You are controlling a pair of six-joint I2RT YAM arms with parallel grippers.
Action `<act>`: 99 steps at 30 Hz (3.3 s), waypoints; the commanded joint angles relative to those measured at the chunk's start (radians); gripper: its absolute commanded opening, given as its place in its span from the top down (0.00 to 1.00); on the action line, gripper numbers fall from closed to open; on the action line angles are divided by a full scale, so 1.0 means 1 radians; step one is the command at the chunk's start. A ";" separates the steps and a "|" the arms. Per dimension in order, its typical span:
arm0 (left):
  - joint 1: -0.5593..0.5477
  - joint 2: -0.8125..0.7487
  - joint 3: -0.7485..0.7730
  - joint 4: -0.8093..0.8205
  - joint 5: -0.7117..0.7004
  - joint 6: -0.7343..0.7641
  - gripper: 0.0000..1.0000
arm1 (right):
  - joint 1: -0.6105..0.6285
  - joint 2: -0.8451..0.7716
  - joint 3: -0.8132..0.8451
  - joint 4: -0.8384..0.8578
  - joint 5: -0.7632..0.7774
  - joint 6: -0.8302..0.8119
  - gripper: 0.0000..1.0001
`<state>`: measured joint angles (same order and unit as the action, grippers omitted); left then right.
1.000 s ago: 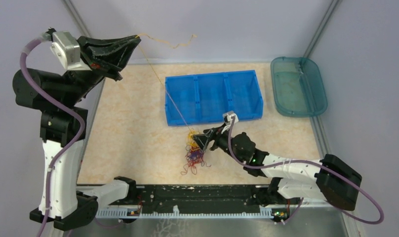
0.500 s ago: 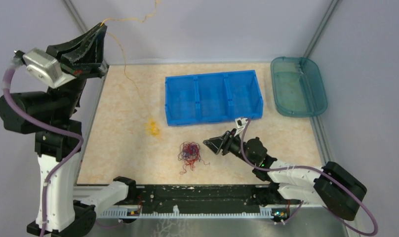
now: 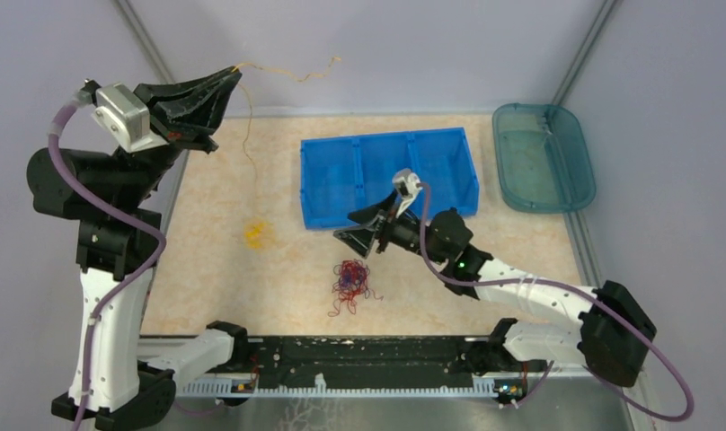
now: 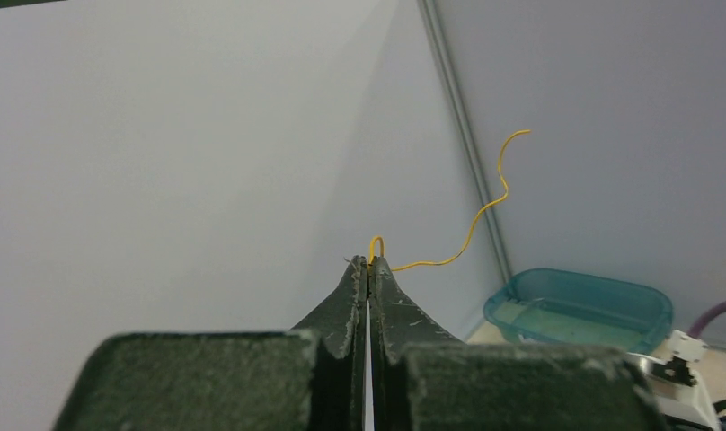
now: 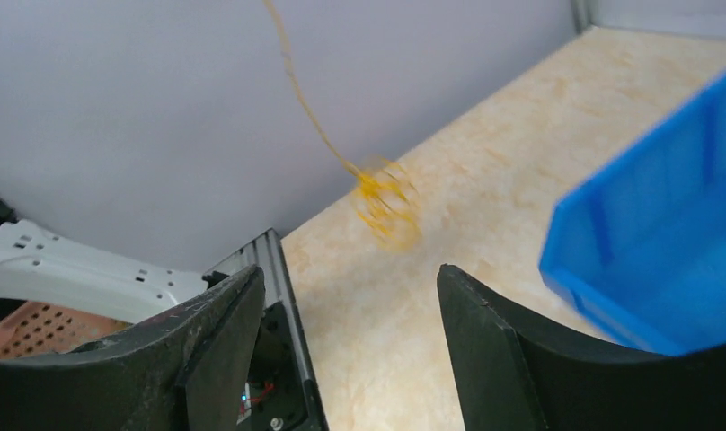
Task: Untangle the cables
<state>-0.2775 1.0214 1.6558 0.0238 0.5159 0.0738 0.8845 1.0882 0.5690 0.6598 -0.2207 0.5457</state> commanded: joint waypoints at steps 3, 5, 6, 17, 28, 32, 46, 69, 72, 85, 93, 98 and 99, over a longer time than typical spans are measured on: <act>0.002 -0.020 0.035 -0.018 0.109 -0.096 1.00 | 0.109 0.167 0.257 0.049 -0.116 -0.220 0.25; 0.002 -0.017 0.041 -0.020 0.127 -0.124 1.00 | 0.114 0.203 0.290 0.066 -0.108 -0.226 0.25; 0.001 -0.015 0.047 -0.021 0.137 -0.138 1.00 | 0.115 0.216 0.299 0.073 -0.092 -0.232 0.25; 0.001 0.042 0.110 0.001 0.241 -0.284 0.99 | 0.114 0.292 0.304 0.092 -0.058 -0.222 0.44; 0.001 0.028 0.104 -0.004 0.267 -0.301 0.98 | 0.115 0.343 0.338 0.234 -0.156 -0.143 0.22; 0.001 0.017 0.093 -0.012 0.265 -0.279 0.98 | 0.131 0.358 0.325 0.332 -0.250 -0.080 0.20; 0.002 0.039 0.129 -0.006 0.259 -0.298 0.98 | 0.149 0.361 0.246 0.333 -0.320 -0.050 0.55; 0.002 0.055 0.241 -0.004 0.229 -0.269 0.98 | 0.215 0.603 0.323 0.315 -0.247 -0.052 0.66; 0.001 0.068 0.274 0.001 0.220 -0.272 0.99 | 0.217 0.628 0.316 0.332 -0.223 -0.073 0.74; 0.001 0.103 0.312 -0.024 0.229 -0.352 0.99 | 0.229 0.626 0.345 0.404 -0.120 -0.133 0.39; 0.001 0.091 0.274 -0.019 0.235 -0.367 0.99 | 0.241 0.518 0.404 0.315 -0.016 -0.276 0.30; 0.001 0.098 0.297 -0.020 0.233 -0.360 0.99 | 0.241 0.551 0.409 0.314 -0.042 -0.250 0.41; 0.001 0.104 0.311 -0.023 0.233 -0.357 0.99 | 0.241 0.556 0.399 0.323 -0.048 -0.238 0.43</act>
<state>-0.2775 1.1210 1.9324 -0.0200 0.7605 -0.2695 1.1164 1.6505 0.9524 0.9512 -0.2596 0.3126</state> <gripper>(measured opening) 0.017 0.596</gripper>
